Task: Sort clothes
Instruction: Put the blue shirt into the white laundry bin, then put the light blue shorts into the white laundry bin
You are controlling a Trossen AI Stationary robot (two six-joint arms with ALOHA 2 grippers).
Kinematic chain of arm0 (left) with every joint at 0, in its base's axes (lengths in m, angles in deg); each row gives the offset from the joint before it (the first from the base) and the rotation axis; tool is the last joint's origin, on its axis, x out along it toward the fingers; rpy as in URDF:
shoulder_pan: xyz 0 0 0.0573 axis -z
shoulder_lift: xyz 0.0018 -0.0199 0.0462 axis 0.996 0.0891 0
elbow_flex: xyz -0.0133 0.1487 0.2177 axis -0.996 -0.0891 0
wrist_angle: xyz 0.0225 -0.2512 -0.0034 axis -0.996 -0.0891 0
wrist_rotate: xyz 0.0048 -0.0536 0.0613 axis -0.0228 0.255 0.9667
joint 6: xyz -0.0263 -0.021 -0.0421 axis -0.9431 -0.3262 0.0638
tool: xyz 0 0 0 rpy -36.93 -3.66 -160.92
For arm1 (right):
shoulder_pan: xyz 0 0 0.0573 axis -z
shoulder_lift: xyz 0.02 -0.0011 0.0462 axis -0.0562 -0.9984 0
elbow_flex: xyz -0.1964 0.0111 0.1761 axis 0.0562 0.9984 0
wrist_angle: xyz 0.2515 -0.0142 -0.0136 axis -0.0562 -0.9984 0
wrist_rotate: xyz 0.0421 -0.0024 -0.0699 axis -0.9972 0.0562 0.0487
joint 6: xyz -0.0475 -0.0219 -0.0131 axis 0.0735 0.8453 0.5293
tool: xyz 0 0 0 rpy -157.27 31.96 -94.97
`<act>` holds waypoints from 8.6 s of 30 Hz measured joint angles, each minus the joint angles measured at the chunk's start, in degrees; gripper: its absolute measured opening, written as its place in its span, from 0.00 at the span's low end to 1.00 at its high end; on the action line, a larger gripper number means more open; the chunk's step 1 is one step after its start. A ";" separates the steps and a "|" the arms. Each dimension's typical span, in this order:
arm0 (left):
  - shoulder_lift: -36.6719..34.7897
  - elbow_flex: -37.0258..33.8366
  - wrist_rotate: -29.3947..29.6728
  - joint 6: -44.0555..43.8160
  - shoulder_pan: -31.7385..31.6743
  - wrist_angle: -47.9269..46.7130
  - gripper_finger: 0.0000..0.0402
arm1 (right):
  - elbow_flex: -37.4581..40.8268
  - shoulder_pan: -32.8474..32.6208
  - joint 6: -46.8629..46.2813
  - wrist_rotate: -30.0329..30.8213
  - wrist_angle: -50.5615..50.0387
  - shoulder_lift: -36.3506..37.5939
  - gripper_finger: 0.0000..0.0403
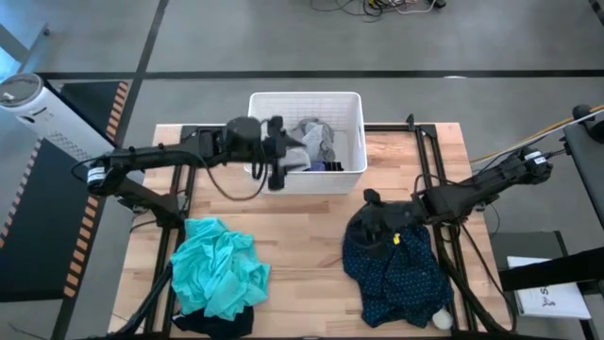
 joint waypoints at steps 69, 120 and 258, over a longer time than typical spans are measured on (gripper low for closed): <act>-22.11 -33.52 18.38 0.61 44.51 38.26 0.25 | -26.80 -9.15 -13.43 11.40 -31.81 -26.05 0.08; -18.64 -41.37 25.92 -3.02 44.80 47.12 0.00 | -88.87 25.10 48.19 11.10 15.33 -35.90 0.08; 3.47 -11.62 -7.13 -89.96 50.00 -36.25 0.68 | 3.58 -12.00 6.20 22.00 20.79 -9.19 0.00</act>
